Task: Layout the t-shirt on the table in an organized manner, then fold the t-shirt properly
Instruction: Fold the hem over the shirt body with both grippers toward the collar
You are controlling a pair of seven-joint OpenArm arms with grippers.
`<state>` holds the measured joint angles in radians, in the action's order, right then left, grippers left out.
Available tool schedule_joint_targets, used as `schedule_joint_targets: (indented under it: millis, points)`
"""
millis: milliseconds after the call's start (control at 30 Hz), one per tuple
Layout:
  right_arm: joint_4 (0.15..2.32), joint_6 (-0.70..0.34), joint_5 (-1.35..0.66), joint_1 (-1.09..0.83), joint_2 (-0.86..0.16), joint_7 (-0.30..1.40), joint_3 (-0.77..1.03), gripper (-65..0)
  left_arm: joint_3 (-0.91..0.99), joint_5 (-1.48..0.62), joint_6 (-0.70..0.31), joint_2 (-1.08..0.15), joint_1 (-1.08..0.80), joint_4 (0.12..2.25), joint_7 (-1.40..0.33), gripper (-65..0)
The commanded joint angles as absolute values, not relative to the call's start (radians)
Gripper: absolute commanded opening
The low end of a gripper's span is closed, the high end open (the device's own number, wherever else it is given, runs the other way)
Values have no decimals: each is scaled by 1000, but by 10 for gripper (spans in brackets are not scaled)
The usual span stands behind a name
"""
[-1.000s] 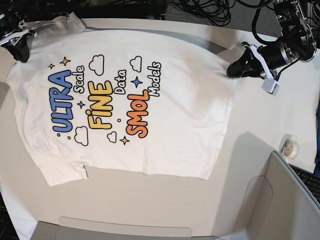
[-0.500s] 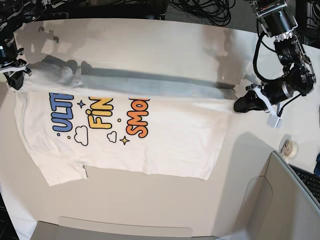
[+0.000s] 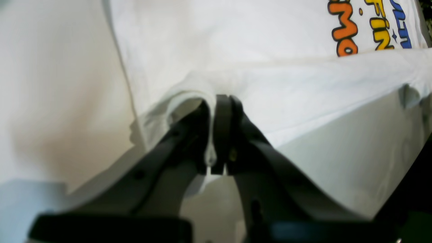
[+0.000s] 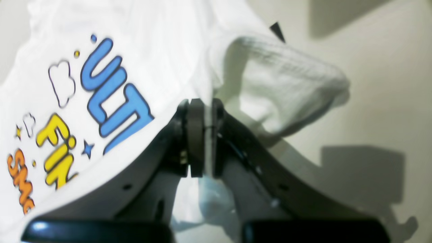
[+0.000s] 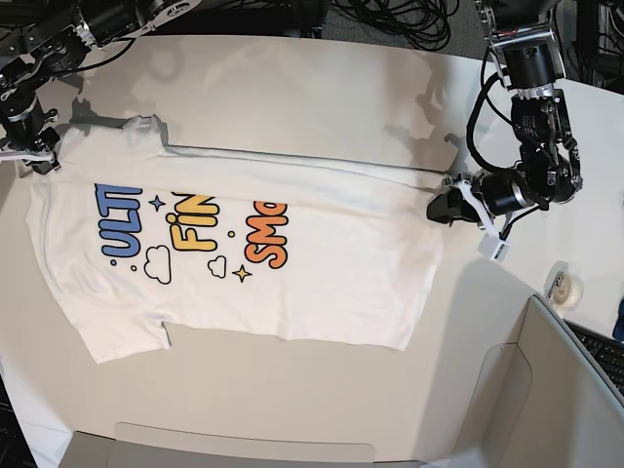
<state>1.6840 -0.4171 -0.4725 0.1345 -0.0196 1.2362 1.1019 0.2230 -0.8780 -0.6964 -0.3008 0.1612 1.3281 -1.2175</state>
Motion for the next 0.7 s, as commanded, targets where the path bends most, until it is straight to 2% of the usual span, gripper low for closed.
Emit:
schedule_joint_targets:
  millis: [0, 367, 500, 667]
  points:
    - [1685, -412, -490, 156, -36, 1216, 1104, -650, 226, -888, -698, -315, 191, 1345, -1185, -650]
    - [1676, -412, -479, 194, -47, 1213, 1104, -650, 234, -877, -698, -320, 300, 1208, -1171, -650]
    - [1670, -412, -478, 189, -45, 1158, 1104, -650, 231, -877, -698, -318, 303, 1205, -1171, -650]
    - [1581, -412, -478, 186, -47, 1147, 1104, -650, 226, -875, -698, -318, 294, 1204, -1170, -650]
